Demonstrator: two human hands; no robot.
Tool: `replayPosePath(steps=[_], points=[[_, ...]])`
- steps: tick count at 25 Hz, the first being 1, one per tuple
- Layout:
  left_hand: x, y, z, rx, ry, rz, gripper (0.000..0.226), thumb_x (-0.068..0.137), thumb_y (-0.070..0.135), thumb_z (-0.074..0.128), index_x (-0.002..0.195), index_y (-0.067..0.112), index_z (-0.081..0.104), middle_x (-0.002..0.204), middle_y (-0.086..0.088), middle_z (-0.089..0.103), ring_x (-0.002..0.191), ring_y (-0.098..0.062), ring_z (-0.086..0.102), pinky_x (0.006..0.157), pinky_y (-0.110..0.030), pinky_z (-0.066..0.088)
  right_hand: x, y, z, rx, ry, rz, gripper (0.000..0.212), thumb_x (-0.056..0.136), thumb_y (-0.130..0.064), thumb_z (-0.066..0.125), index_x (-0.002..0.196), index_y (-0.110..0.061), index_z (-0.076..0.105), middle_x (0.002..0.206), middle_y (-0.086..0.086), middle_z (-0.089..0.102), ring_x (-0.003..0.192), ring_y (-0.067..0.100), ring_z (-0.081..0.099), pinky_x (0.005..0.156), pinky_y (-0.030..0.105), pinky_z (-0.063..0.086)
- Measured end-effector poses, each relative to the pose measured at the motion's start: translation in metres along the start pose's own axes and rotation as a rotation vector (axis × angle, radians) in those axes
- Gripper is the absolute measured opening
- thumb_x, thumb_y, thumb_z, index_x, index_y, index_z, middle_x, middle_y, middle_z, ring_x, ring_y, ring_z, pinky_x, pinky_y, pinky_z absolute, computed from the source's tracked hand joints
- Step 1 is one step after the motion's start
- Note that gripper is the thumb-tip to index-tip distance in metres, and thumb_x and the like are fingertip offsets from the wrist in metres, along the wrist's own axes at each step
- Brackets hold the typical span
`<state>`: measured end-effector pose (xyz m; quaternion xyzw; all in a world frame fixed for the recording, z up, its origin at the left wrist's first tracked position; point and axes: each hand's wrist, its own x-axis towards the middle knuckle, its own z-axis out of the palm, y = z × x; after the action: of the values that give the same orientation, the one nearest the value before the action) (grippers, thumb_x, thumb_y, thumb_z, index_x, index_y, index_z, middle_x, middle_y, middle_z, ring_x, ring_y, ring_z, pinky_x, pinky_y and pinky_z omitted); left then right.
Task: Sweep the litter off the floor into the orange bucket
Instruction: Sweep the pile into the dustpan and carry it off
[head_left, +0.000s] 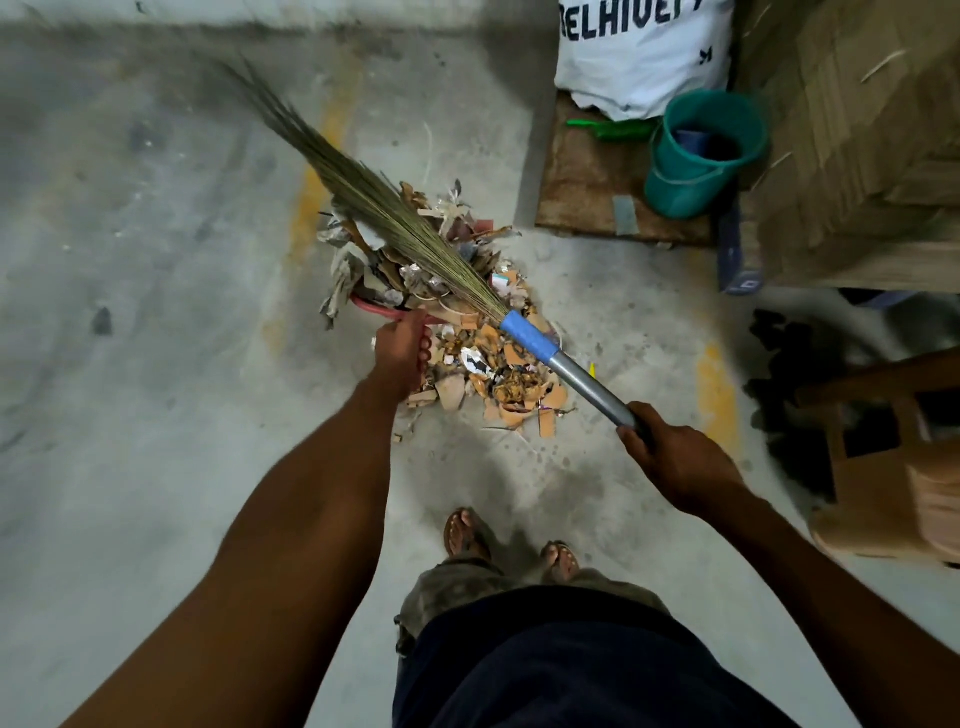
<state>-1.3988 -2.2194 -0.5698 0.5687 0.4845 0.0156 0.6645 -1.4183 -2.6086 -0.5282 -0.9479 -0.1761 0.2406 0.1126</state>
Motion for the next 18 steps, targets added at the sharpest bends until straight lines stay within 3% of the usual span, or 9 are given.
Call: replayPosePath(steps=[3, 7, 14, 18], points=[[-0.016, -0.007, -0.004, 0.006, 0.007, 0.018, 0.034, 0.097, 0.032, 0.066, 0.069, 0.014, 0.063, 0.049, 0.004, 0.049, 0.037, -0.009, 0.039, 0.039, -0.017, 0.031, -0.01, 0.008, -0.004, 0.132, -0.042, -0.039, 0.025, 0.105, -0.059, 0.035, 0.109, -0.035, 0.041, 0.063, -0.003, 0.057, 0.054, 0.018, 0.056, 0.048, 0.033, 0.034], [-0.034, -0.01, -0.012, -0.038, 0.017, 0.042, 0.034, 0.098, 0.029, 0.066, 0.068, 0.013, 0.062, 0.048, 0.003, 0.049, 0.037, -0.01, 0.038, 0.038, -0.017, 0.029, -0.014, 0.011, -0.01, 0.23, -0.061, -0.06, 0.038, 0.103, -0.062, 0.035, 0.089, -0.029, 0.047, 0.067, 0.003, 0.059, 0.059, 0.02, 0.058, 0.052, 0.034, 0.038], [-0.054, -0.004, -0.032, -0.046, 0.052, 0.09, 0.028, 0.095, 0.031, 0.066, 0.079, 0.007, 0.067, 0.052, 0.001, 0.049, 0.042, -0.013, 0.038, 0.041, -0.02, 0.028, -0.023, 0.004, -0.009, 0.25, -0.058, -0.095, 0.043, 0.103, -0.063, 0.035, 0.086, -0.026, 0.049, 0.07, 0.006, 0.06, 0.062, 0.025, 0.059, 0.058, 0.039, 0.045], [-0.069, -0.002, -0.052, -0.078, 0.07, 0.09, 0.031, 0.095, 0.03, 0.067, 0.071, 0.01, 0.063, 0.048, 0.003, 0.047, 0.04, -0.011, 0.038, 0.039, -0.019, 0.028, -0.024, -0.012, -0.008, 0.182, -0.055, -0.11, 0.04, 0.103, -0.061, 0.035, 0.091, -0.025, 0.049, 0.069, 0.006, 0.06, 0.061, 0.023, 0.059, 0.059, 0.041, 0.048]])
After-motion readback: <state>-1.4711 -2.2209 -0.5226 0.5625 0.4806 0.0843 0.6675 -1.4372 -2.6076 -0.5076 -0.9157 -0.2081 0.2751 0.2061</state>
